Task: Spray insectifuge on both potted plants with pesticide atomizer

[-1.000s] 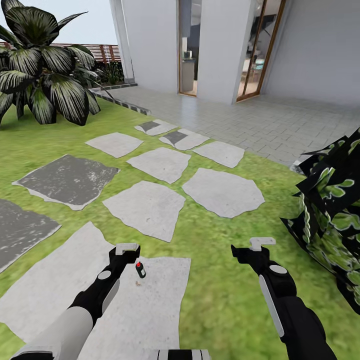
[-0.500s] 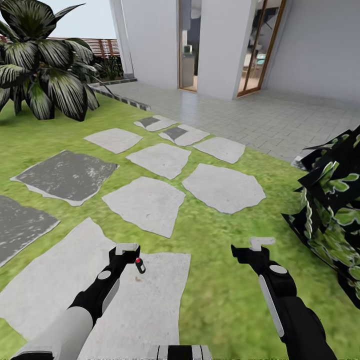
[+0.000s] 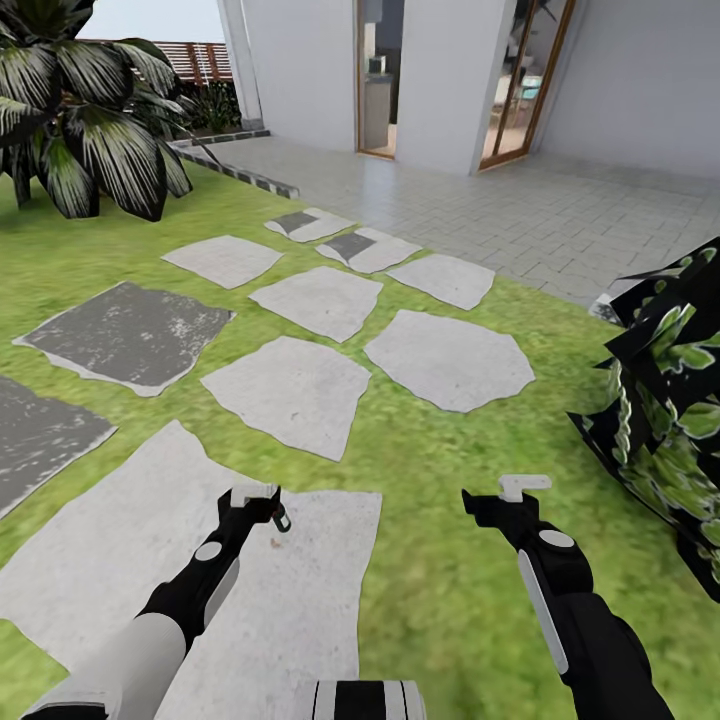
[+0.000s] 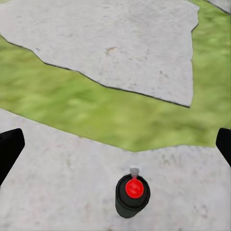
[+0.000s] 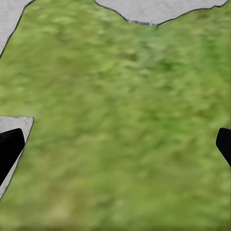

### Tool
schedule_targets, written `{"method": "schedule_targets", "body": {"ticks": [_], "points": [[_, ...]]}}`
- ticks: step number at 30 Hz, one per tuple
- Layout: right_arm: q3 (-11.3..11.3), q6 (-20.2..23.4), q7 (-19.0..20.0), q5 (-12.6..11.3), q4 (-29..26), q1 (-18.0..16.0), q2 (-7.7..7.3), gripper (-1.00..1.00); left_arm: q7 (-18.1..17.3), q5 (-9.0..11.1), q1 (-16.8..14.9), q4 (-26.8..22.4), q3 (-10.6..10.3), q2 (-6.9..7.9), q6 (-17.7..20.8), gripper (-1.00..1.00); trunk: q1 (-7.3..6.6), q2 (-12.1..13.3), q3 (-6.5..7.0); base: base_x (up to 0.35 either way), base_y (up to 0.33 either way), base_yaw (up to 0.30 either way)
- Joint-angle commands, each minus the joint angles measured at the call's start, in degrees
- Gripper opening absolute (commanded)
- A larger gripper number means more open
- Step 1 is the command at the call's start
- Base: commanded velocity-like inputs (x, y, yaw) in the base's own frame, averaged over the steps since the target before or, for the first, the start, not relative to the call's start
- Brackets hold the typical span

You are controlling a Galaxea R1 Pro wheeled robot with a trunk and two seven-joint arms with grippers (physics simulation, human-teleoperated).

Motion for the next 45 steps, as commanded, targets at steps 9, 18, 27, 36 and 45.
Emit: {"method": "schedule_targets", "body": {"ticks": [9, 18, 27, 36, 45], "points": [[0.0, 0.3, 0.0, 0.2, -0.1, 0.0, -0.01, 1.00, -0.1, 0.0, 1.1, -3.6, 0.0, 0.01, -0.4, 1.00, -0.01, 0.0, -0.31, 0.000, 0.000, 0.000], [0.0, 0.3, 0.0, 0.2, -0.1, 0.0, -0.01, 1.00, 0.0, -0.1, 1.4, -3.9, 0.0, 0.00, -0.5, 1.00, -0.01, 0.0, -1.08, 0.000, -0.051, 0.000], [0.0, 0.3, 0.0, 0.2, -0.1, 0.0, -0.01, 1.00, 0.0, 0.0, 1.4, -3.9, 0.0, 0.00, -0.5, 1.00, -0.01, 0.0, -1.23, 0.000, -0.102, 0.000], [0.0, 0.3, 0.0, 0.2, -0.1, 0.0, -0.01, 1.00, -0.1, 0.0, 1.4, -3.9, 0.0, 0.00, -0.5, 1.00, -0.01, 0.0, -1.66, 0.007, -0.002, 0.028], [0.0, 0.3, 0.0, 0.2, -0.1, 0.0, -0.01, 1.00, 0.0, 0.3, 1.5, -5.2, 0.2, 0.03, -0.6, 1.00, -0.01, 0.0, -2.39, 0.005, 0.000, 0.096]]}}
